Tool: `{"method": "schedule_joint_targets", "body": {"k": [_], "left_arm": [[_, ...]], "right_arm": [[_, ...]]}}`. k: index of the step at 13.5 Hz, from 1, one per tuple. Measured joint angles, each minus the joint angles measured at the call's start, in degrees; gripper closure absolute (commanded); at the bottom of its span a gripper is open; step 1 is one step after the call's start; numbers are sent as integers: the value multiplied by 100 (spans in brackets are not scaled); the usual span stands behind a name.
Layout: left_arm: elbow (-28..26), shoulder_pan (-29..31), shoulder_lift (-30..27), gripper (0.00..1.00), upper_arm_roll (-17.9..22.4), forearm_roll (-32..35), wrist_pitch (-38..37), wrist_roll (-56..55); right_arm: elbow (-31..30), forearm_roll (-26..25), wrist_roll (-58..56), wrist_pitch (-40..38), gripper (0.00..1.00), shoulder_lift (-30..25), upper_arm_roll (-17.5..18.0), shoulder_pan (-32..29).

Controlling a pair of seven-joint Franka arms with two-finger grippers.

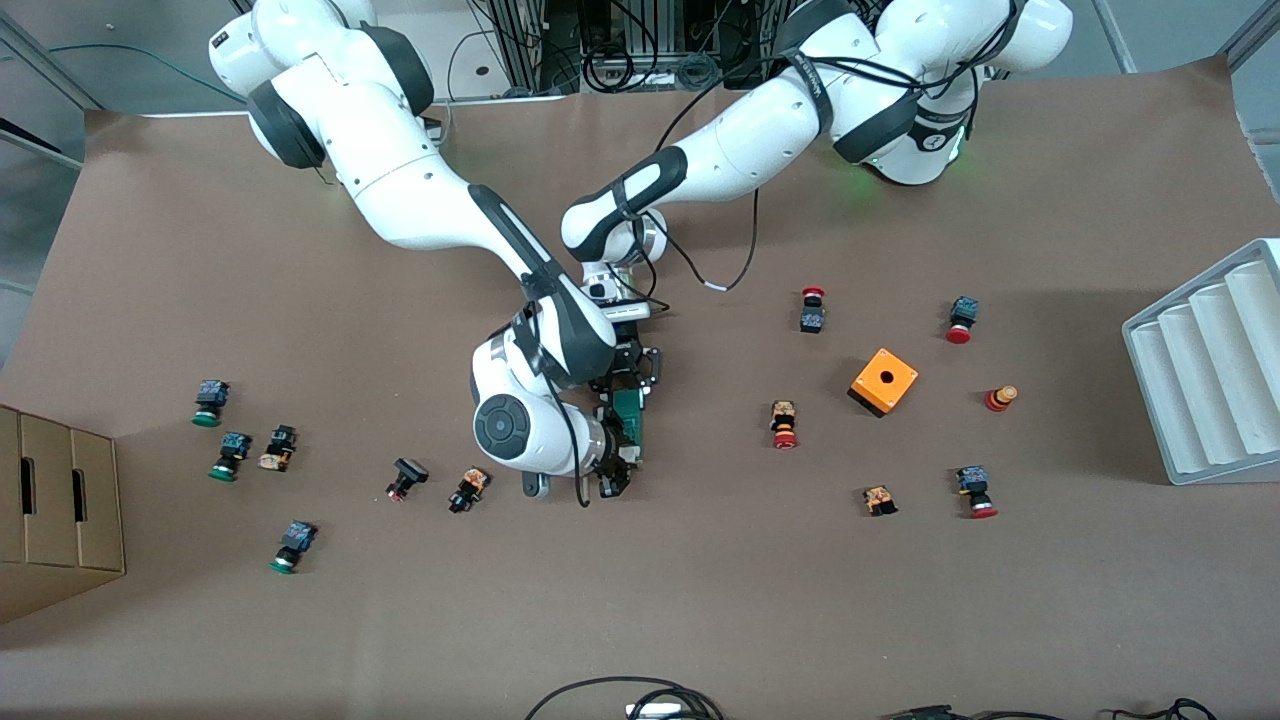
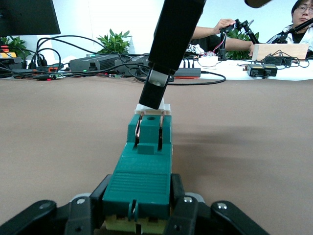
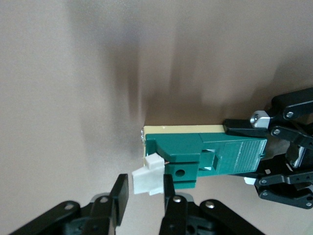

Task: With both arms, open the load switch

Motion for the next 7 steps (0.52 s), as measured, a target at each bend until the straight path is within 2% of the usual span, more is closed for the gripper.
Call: {"method": "schedule_joint_targets", "body": {"k": [7], "left_arm": [[0, 0, 0, 50, 0, 0, 0, 0]], "right_arm": [[2, 0, 0, 8, 72, 0, 0, 13]]}}
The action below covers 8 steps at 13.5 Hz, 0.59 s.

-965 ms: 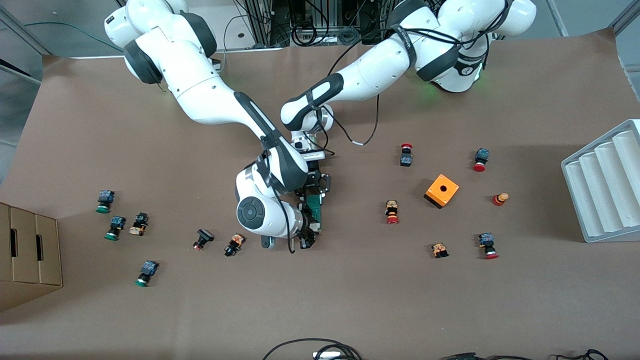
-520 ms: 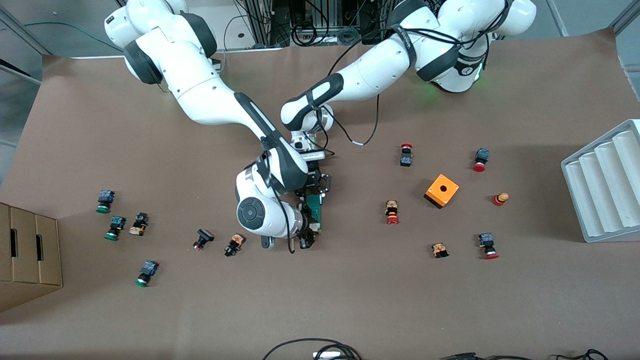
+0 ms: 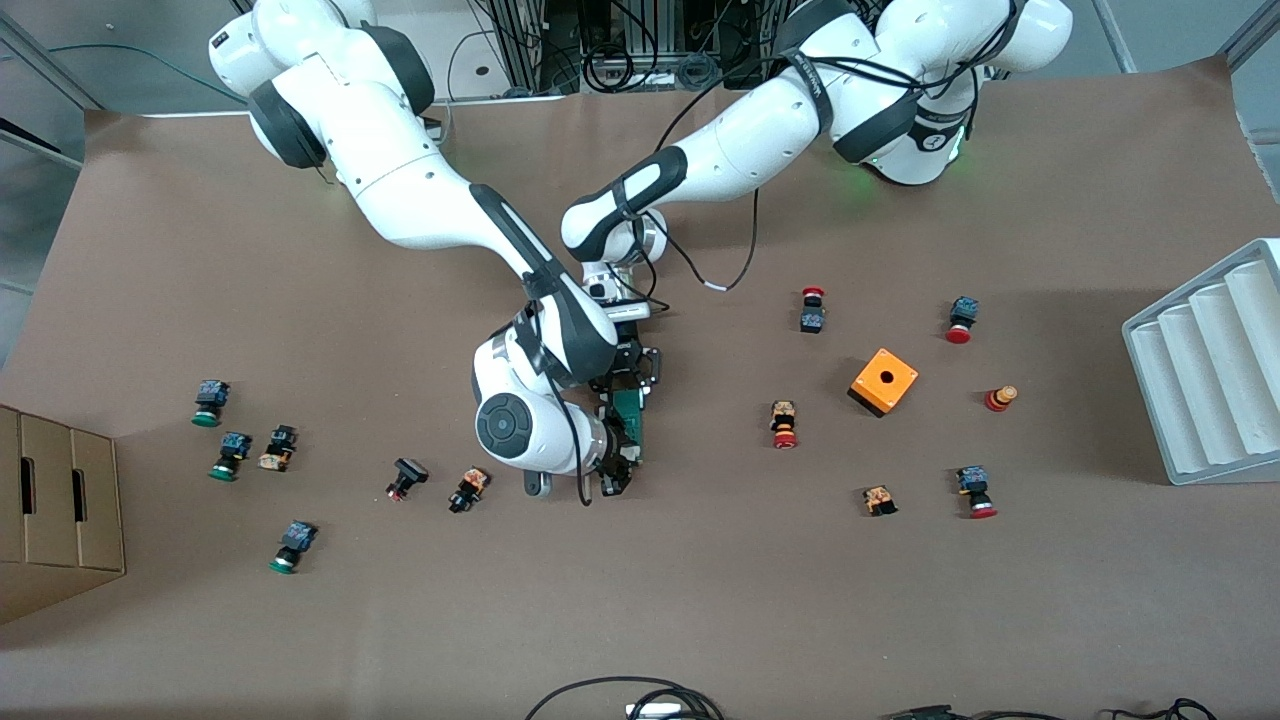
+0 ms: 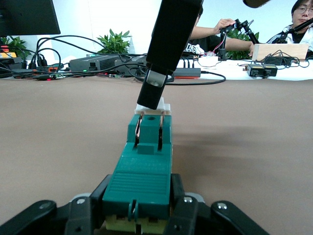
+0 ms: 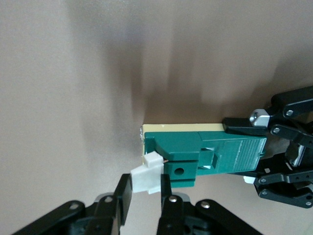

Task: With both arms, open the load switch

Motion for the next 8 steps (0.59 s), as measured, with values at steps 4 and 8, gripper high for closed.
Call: {"method": "schedule_joint_targets", "body": {"k": [4, 8], "left_arm": [[0, 0, 0, 50, 0, 0, 0, 0], [0, 0, 0, 50, 0, 0, 0, 0]], "right_arm": [[4, 0, 1, 3, 74, -2, 0, -2], [4, 0, 3, 6, 75, -6, 0, -4]]}}
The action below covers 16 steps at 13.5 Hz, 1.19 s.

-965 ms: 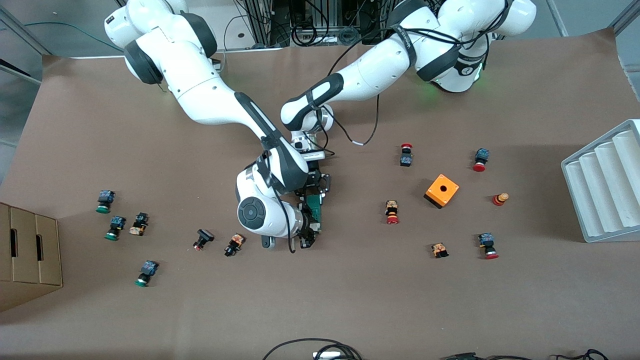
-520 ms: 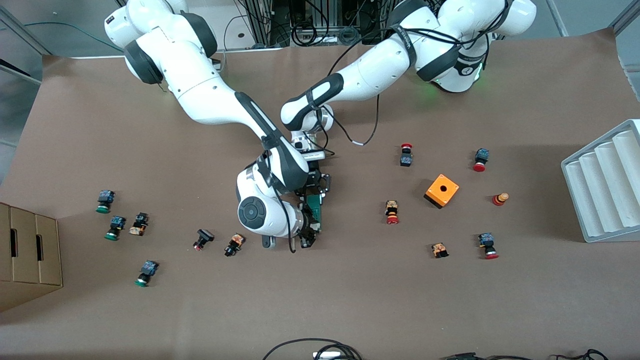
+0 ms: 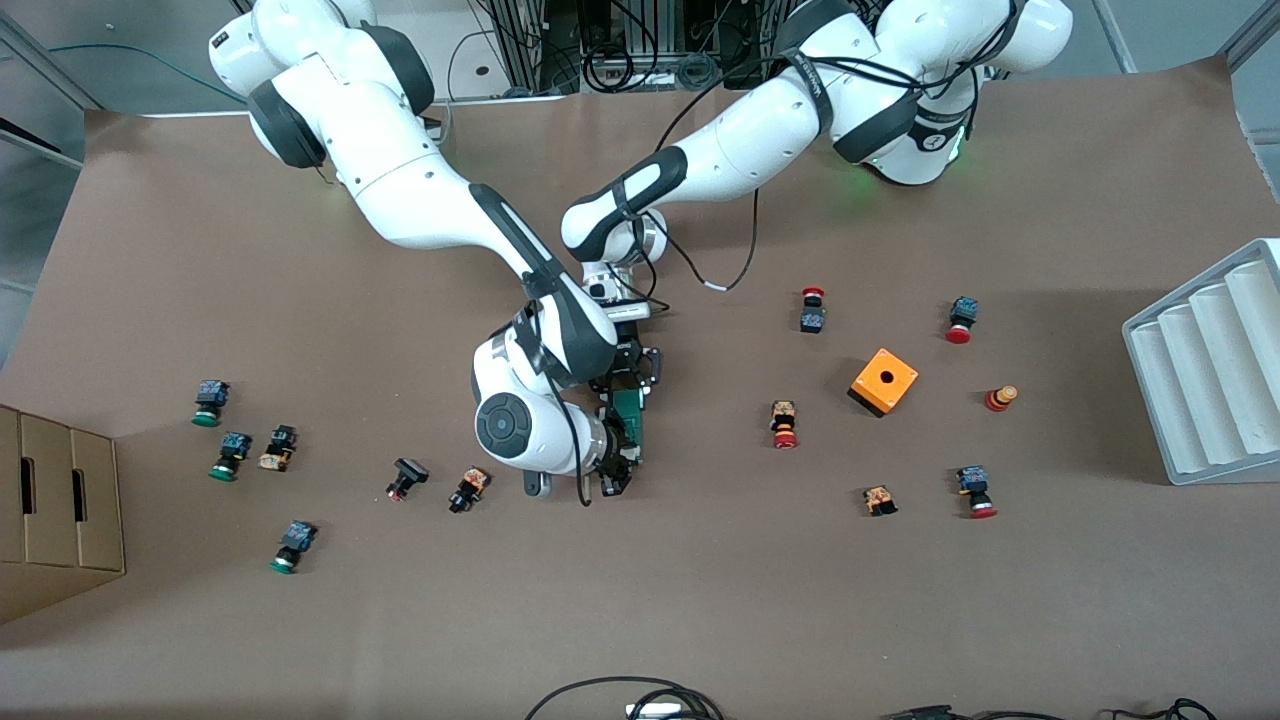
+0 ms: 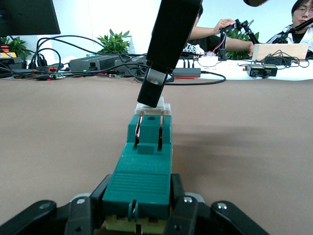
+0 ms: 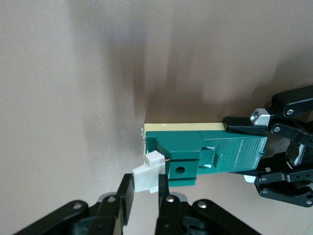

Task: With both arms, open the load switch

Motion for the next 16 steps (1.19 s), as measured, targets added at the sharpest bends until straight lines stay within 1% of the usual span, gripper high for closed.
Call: {"method": "schedule_joint_targets", "body": {"k": [10, 16], "left_arm": [[0, 0, 0, 51, -1, 0, -1, 0], [-1, 0, 0, 51, -2, 0, -1, 0]], "right_arm": [[-22, 0, 0, 1, 76, -19, 0, 1], [-230, 0, -102, 69, 76, -184, 17, 8]]}}
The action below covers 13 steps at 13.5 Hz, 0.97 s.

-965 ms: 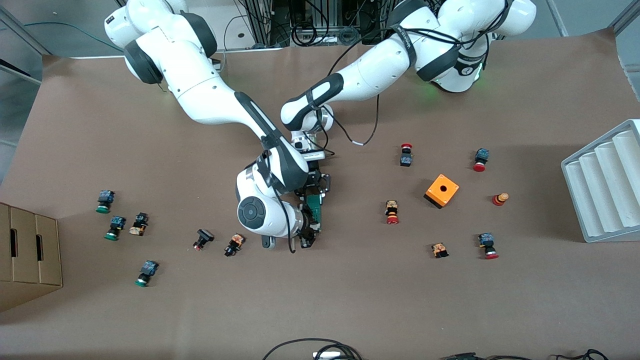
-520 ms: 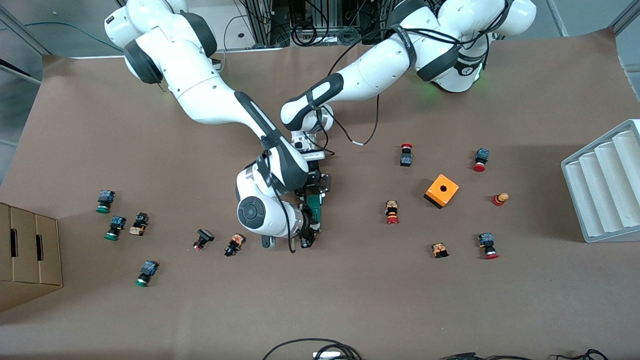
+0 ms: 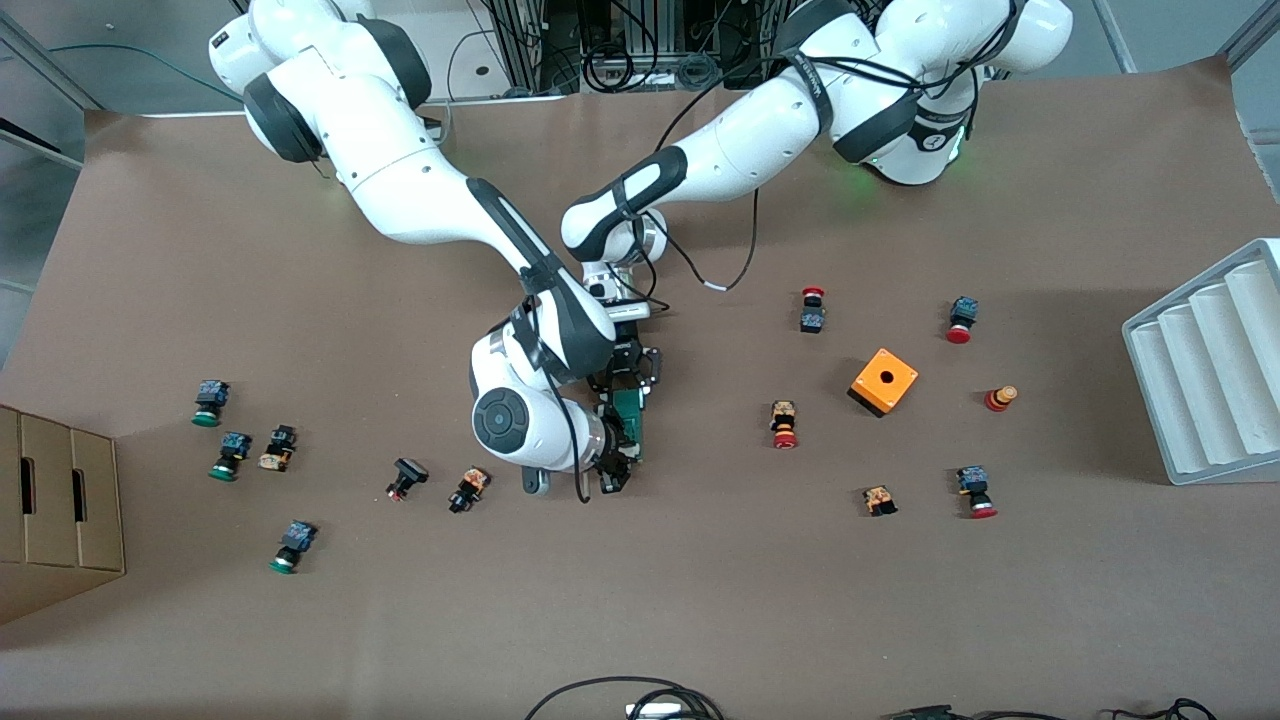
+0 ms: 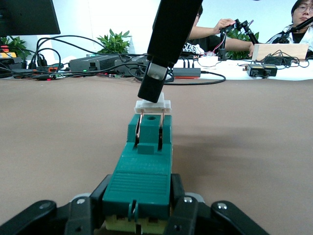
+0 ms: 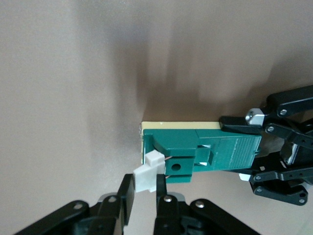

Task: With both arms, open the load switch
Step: 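Swing the white handle down onto the switch body with the right gripper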

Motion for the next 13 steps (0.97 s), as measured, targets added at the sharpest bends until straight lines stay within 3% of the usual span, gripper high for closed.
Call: {"method": "schedule_joint_targets", "body": {"k": [13], "left_arm": [[-2, 0, 0, 51, 0, 3, 0, 0]], "right_arm": [[-447, 0, -162, -12, 77, -394, 35, 33]]}}
